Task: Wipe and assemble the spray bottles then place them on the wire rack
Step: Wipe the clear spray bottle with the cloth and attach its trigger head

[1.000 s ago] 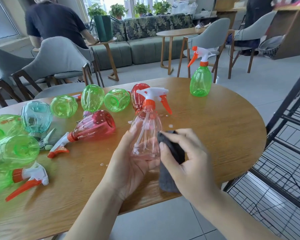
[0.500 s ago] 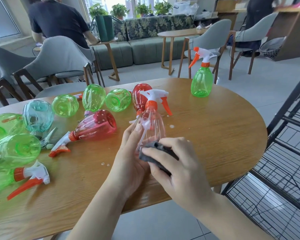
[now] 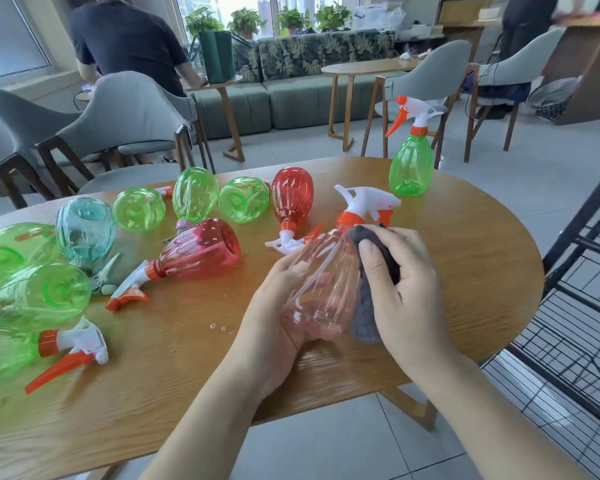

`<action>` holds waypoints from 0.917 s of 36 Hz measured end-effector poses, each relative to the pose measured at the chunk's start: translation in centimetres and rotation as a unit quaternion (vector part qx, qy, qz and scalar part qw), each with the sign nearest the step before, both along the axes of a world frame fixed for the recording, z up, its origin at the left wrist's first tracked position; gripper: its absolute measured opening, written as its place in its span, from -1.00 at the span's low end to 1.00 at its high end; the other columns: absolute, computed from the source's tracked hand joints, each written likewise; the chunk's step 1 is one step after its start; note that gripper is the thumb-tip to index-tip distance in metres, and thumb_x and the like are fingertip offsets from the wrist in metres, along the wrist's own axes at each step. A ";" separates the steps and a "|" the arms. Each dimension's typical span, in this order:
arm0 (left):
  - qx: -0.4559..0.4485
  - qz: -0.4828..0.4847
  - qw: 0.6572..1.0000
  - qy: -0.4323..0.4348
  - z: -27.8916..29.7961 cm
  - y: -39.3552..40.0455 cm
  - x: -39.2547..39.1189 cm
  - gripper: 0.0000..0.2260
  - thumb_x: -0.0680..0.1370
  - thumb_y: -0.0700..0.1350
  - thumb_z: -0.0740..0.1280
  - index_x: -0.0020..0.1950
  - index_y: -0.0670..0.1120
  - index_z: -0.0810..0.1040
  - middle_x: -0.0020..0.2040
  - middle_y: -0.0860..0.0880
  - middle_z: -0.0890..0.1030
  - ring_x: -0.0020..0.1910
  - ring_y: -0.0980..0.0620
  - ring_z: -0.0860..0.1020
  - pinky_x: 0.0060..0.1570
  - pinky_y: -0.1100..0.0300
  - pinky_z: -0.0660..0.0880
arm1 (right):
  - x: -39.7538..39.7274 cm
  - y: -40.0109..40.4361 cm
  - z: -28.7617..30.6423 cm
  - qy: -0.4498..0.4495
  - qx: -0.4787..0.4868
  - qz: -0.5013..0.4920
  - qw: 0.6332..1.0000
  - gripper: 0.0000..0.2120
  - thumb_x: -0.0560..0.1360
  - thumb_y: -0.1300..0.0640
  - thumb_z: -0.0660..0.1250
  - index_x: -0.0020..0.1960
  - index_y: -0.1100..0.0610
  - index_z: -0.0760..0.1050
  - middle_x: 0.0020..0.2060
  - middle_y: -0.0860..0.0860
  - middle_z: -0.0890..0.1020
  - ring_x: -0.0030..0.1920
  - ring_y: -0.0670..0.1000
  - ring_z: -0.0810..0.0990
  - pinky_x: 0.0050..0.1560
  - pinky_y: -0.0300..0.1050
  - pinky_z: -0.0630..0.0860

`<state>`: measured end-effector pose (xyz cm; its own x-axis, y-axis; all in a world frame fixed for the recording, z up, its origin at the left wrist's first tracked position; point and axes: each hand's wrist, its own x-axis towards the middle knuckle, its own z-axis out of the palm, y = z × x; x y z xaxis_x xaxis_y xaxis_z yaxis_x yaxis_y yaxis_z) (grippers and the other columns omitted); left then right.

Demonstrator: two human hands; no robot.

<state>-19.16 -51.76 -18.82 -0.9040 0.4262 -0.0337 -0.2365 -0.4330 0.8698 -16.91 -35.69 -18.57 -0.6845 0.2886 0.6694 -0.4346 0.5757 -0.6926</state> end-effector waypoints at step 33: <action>0.021 0.042 0.999 -0.007 0.3 0.0 0.1 -0.47 0.51 0.03 0.45 0.46 -0.03 0.44 0.26 -0.19 0.66 0.13 -0.22 0.66 0.08 -0.25 0.63 | 1.7 -2.0 -1.7 -0.004 -0.036 0.016 0.999 -0.79 0.61 0.12 0.36 0.19 0.13 0.66 0.02 -0.03 0.62 0.10 -0.12 0.61 0.10 -0.30 0.50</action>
<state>-19.05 -51.73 -18.47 -0.9362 0.3503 -0.0304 -0.2100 -0.4878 0.8473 -15.25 -37.64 -20.24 -0.6994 0.3128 0.6426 -0.4467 0.5105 -0.7347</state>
